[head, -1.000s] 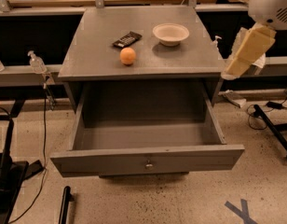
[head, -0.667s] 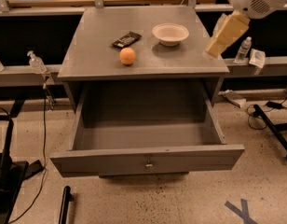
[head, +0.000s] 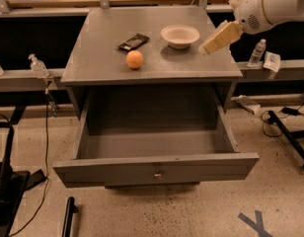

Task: Place orange into top drawer

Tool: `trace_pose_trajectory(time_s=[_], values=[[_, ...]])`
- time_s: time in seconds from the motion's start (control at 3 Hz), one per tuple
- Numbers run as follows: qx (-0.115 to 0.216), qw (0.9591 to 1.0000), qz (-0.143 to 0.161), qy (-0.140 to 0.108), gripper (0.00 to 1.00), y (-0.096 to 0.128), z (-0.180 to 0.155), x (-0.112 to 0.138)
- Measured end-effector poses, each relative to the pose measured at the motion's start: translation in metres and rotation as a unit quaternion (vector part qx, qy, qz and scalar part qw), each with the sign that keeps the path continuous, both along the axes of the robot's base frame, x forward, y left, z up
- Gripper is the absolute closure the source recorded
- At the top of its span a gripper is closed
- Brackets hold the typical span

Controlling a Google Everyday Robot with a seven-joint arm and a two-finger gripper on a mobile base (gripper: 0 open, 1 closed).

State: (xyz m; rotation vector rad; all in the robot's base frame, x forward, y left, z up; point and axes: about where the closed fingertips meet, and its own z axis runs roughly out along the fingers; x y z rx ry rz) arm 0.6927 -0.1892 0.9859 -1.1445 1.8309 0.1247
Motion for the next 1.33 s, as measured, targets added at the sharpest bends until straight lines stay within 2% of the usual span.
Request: trace_pose_trajectory(time_s=[0.33,0.67,1.0,1.33], values=[[0.078,0.9967,0.021,0.012,0.00,0.015,-0.022,0.040],[0.077,0.9967,0.021,0.013,0.00,0.016,-0.022,0.039],[0.072,0.9963,0.046,0.008,0.00,0.033,-0.032,0.044],[0.057,0.9940,0.091,-0.016,0.00,0.077,-0.046,0.058]])
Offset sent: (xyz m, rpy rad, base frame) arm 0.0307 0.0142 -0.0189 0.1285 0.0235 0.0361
